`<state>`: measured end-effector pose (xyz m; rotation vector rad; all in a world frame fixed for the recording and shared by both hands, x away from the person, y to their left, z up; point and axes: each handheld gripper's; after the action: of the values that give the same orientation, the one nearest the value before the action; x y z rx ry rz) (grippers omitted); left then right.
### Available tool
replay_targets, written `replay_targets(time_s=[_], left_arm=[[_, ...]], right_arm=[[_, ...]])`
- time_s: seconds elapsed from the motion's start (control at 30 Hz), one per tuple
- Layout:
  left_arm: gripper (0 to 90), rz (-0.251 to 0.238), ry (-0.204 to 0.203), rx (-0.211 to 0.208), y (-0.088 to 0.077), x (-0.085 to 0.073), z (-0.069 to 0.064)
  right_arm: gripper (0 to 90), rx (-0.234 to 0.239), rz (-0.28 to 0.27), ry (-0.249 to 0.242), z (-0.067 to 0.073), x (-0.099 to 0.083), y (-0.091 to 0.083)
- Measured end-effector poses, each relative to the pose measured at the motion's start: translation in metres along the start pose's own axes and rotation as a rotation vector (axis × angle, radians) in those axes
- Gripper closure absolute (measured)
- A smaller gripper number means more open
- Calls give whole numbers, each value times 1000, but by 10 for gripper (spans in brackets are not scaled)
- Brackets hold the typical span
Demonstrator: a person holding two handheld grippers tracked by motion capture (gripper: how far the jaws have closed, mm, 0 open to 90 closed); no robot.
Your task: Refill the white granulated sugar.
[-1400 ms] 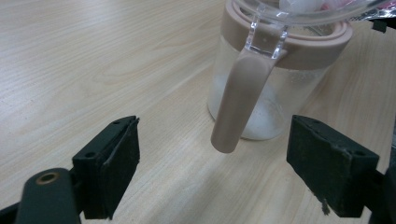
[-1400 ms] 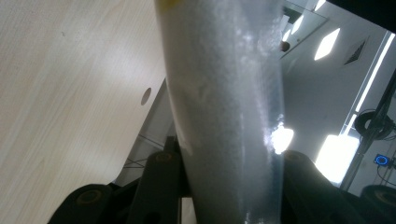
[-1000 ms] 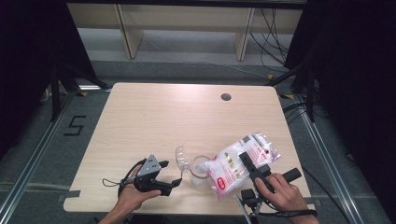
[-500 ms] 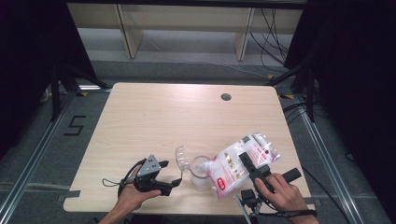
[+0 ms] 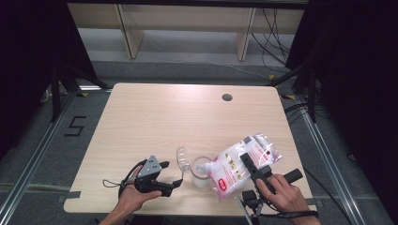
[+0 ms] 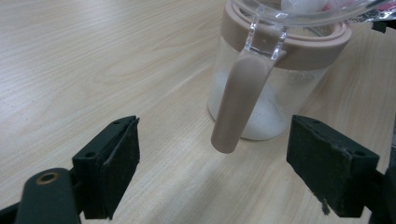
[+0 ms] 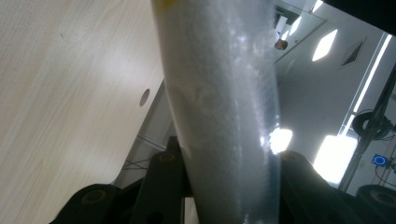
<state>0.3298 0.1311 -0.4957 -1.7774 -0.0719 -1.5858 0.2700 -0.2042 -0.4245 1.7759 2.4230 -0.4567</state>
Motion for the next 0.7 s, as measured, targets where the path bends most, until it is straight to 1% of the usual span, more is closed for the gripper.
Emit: replay_targets(time_s=[0.1,0.3,0.37,0.43,0.47,0.53,0.7], left_arm=[[169,2,1,7,0,0,0],[168,1,2,-1,0,0,0],[169,3,1,7,0,0,0],[169,3,0,8,0,0,0],[169,3,-1,8,0,0,0],[169,-2,0,5,0,0,0],[169,-4,-5,0,0,0,0]], right_arm=[[737,-1,-4,-3,0,0,0],[739,0,-3,-1,-1,0,0],[740,-6,-6,-2,0,0,0],[740,-1,-3,-2,-1,0,0],[740,0,-1,1,-1,0,-1],[741,-2,7,26,1,0,-2],[742,-2,3,18,0,0,-1]])
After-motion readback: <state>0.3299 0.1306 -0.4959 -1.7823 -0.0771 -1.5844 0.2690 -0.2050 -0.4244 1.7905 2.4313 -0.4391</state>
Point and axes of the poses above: each handheld gripper's, and its own axes: y roughly forward along the jaws, x roughly out of its top, z roughly to its left, and after that the axes turned 10 degrees about y, right-handed
